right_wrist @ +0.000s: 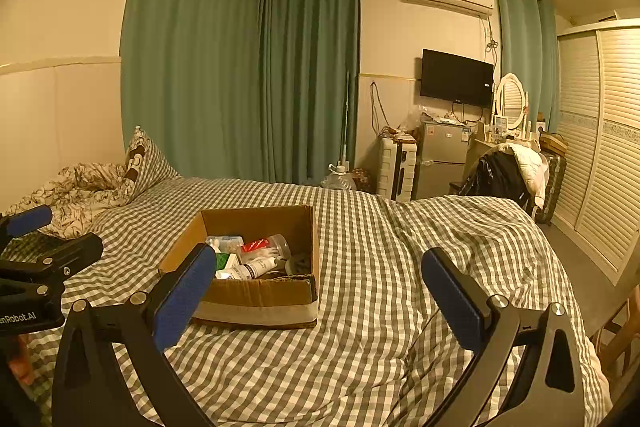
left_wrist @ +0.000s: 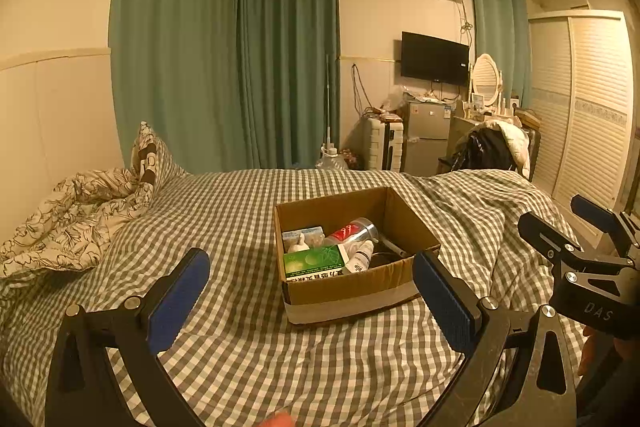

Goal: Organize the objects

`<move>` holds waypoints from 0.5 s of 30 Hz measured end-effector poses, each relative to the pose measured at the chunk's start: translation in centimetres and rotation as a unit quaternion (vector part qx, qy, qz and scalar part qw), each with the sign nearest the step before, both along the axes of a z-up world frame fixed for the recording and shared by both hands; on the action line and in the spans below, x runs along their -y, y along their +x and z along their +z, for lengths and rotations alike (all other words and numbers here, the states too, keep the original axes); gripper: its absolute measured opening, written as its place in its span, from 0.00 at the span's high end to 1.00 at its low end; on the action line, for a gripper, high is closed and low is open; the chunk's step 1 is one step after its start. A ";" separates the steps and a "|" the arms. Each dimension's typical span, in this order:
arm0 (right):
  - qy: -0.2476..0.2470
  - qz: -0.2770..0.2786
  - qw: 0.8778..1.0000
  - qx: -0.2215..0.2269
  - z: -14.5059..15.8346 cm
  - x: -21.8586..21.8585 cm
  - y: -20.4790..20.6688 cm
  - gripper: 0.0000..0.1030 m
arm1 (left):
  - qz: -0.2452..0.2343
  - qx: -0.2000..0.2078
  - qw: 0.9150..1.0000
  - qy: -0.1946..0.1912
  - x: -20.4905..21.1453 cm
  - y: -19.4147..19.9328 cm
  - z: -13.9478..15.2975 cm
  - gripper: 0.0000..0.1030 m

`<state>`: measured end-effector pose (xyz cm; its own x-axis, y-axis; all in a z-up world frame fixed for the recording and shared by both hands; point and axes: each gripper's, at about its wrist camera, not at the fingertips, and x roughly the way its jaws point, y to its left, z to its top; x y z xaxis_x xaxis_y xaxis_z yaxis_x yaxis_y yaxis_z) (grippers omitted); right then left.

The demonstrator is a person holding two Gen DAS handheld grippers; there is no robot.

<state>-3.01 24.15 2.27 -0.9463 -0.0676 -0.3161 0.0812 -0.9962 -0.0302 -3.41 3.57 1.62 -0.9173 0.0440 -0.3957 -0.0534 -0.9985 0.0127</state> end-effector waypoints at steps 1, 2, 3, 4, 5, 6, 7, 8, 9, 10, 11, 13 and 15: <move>0.000 0.000 1.000 0.001 0.0 0.0 -0.1 0.00 | 0.000 0.000 1.000 0.000 0.0 0.0 0.0 0.00; 0.001 0.000 1.000 0.001 -0.1 0.0 -0.1 0.00 | -0.001 0.000 1.000 0.000 0.0 0.0 0.0 0.00; 0.001 0.001 1.000 0.002 -0.1 0.1 -0.1 0.00 | -0.001 0.000 1.000 0.000 0.0 0.0 0.0 0.00; 0.001 0.001 1.000 0.002 -0.1 0.1 -0.1 0.00 | -0.001 -0.001 1.000 0.001 0.0 0.1 0.0 0.00; 0.002 0.002 1.000 0.002 -0.2 0.1 -0.1 0.00 | -0.001 -0.001 1.000 0.002 0.0 0.1 0.0 0.00; 0.002 0.002 1.000 0.002 -0.2 0.2 -0.1 0.00 | -0.002 -0.001 1.000 0.003 0.0 0.1 0.0 0.00; 0.003 0.002 1.000 0.002 -0.2 0.2 -0.1 0.00 | -0.002 -0.001 1.000 0.003 0.1 0.1 0.0 0.00; 0.002 0.002 1.000 0.002 -0.2 0.2 -0.1 0.00 | -0.002 -0.001 1.000 0.002 0.1 0.1 0.0 0.00; 0.002 0.002 1.000 0.003 -0.2 0.2 -0.1 0.00 | -0.001 -0.001 1.000 0.001 0.1 0.1 0.0 0.00; 0.002 0.002 1.000 0.003 -0.2 0.2 -0.1 0.00 | -0.001 -0.001 1.000 0.000 0.1 0.2 0.0 0.00; 0.002 0.002 1.000 0.003 -0.2 0.2 -0.1 0.00 | -0.002 -0.002 1.000 0.000 0.1 0.1 0.1 0.00; 0.002 0.002 1.000 0.003 -0.2 0.2 -0.1 0.00 | -0.002 -0.001 1.000 0.000 0.1 0.1 0.1 0.00; 0.002 0.002 1.000 0.003 -0.2 0.2 -0.1 0.00 | -0.003 -0.001 1.000 0.000 0.1 0.0 0.1 0.00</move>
